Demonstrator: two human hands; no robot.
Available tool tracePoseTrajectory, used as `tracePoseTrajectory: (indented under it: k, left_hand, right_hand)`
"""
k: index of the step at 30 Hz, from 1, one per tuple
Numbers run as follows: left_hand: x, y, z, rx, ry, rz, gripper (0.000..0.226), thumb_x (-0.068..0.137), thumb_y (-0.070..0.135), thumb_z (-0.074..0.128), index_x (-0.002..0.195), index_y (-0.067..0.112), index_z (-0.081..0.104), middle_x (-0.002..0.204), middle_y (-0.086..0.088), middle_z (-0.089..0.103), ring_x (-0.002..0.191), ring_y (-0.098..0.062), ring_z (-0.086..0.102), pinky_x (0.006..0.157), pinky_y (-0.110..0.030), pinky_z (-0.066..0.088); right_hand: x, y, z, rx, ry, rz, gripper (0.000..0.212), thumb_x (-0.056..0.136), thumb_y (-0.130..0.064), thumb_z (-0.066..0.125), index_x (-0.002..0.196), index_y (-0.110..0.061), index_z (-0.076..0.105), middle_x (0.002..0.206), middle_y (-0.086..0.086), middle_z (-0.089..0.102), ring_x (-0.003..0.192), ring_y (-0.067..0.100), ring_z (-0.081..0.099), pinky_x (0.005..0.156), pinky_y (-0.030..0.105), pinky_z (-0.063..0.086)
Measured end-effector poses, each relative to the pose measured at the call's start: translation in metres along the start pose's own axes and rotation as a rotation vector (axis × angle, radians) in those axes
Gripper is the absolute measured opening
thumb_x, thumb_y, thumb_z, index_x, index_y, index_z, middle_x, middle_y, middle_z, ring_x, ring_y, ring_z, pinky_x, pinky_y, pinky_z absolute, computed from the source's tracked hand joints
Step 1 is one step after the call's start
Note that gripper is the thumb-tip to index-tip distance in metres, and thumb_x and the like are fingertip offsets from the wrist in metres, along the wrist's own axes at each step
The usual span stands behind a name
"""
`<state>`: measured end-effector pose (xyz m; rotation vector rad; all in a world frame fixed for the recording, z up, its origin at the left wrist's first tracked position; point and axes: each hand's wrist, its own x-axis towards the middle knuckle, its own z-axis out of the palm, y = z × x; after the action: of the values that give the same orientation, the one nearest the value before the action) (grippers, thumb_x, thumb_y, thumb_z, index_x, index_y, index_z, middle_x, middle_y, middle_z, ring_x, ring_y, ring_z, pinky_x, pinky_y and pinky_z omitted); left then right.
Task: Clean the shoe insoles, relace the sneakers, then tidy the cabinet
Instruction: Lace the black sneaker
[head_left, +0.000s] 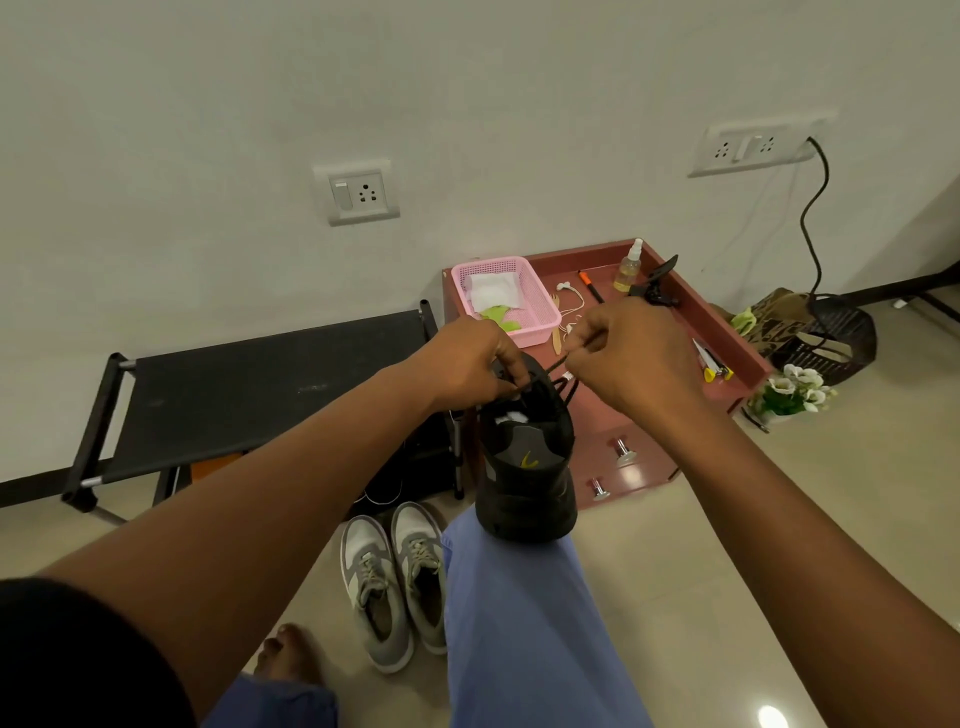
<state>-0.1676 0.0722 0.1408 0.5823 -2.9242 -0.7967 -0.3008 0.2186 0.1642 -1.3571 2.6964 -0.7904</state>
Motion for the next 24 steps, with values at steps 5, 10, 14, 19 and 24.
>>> tracePoseTrajectory:
  k: [5,10,14,19,24]
  left_hand:
    - [0.001,-0.002,0.002,0.007,0.001,-0.004,0.016,0.087,0.016,0.081,0.1,0.026,0.083,0.069,0.034,0.056,0.066,0.01,0.056,0.063,-0.009,0.035]
    - [0.003,-0.001,0.004,0.003,-0.009,-0.003,0.015,0.087,0.019,0.081,0.1,0.027,0.082,0.08,0.031,0.061,0.071,0.007,0.056,0.067,-0.012,0.038]
    - [0.003,0.0,0.006,0.029,-0.01,0.022,0.014,0.087,0.02,0.081,0.099,0.027,0.083,0.089,0.023,0.068,0.071,0.009,0.056,0.067,-0.011,0.037]
    - [0.001,0.004,0.004,0.076,0.017,0.039,0.014,0.086,0.018,0.08,0.097,0.026,0.083,0.068,0.029,0.055,0.066,0.004,0.054,0.061,-0.016,0.037]
    - [-0.001,0.005,0.002,0.063,0.011,0.038,0.016,0.086,0.017,0.08,0.099,0.026,0.083,0.063,0.03,0.053,0.066,0.001,0.055,0.062,-0.016,0.037]
  right_hand:
    - [0.003,0.004,0.0,0.235,0.256,0.015,0.02,0.08,-0.014,0.065,0.09,-0.026,0.077,0.074,-0.013,0.069,0.067,0.003,0.063,0.059,0.019,0.047]
    - [-0.001,0.0,-0.007,0.448,0.437,-0.007,0.02,0.085,-0.012,0.064,0.094,-0.02,0.081,0.079,-0.019,0.069,0.074,-0.001,0.067,0.067,0.009,0.052]
    - [-0.005,-0.001,-0.007,0.486,0.386,-0.037,0.02,0.084,-0.008,0.065,0.091,-0.019,0.081,0.078,-0.015,0.072,0.07,0.004,0.069,0.067,0.019,0.057]
    - [-0.006,0.0,0.005,0.29,-0.015,-0.084,0.023,0.078,-0.008,0.071,0.082,-0.03,0.079,0.075,-0.014,0.072,0.071,0.006,0.067,0.071,0.038,0.061]
    - [-0.007,0.002,0.018,0.17,-0.247,-0.09,0.013,0.077,-0.022,0.085,0.075,-0.032,0.078,0.076,-0.016,0.074,0.075,0.003,0.067,0.072,0.035,0.059]
